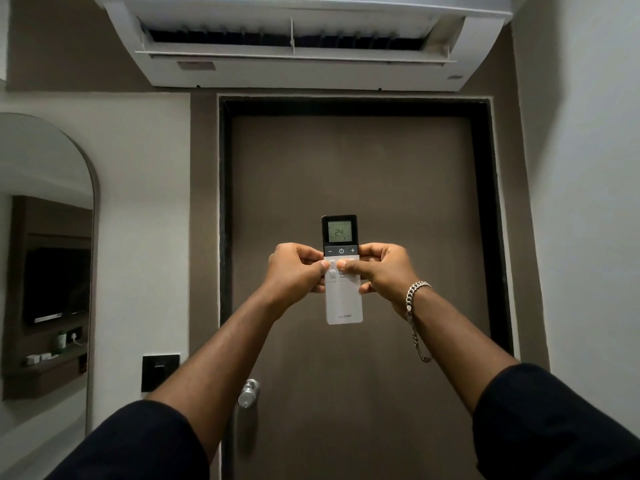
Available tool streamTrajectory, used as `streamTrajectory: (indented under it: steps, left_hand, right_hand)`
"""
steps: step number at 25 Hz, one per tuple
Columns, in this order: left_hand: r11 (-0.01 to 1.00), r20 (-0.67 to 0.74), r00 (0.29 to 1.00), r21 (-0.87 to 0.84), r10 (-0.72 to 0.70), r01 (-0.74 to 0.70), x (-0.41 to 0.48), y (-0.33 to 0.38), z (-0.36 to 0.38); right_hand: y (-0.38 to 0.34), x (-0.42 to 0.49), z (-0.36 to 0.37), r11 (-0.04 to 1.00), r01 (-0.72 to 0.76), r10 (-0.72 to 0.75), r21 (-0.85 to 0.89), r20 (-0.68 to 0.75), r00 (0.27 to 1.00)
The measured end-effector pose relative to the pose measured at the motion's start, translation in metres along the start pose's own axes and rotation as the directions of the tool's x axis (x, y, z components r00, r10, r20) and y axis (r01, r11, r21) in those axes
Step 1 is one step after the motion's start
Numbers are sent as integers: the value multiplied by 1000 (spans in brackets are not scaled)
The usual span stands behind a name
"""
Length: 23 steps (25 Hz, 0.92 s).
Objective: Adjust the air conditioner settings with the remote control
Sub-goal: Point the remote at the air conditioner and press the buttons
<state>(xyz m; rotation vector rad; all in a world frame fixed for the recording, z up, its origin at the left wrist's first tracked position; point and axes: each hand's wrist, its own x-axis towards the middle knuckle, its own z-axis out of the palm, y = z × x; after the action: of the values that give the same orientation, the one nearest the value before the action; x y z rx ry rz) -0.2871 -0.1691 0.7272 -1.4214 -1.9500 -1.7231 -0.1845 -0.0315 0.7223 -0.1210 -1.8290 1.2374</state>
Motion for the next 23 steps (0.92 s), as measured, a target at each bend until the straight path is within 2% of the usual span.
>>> streamTrajectory:
  steps: [23]
  left_hand:
    - [1000, -13, 1000, -19, 19, -19, -6, 12, -3]
  right_hand:
    - [-12, -8, -1, 1000, 11, -12, -20, -32, 999]
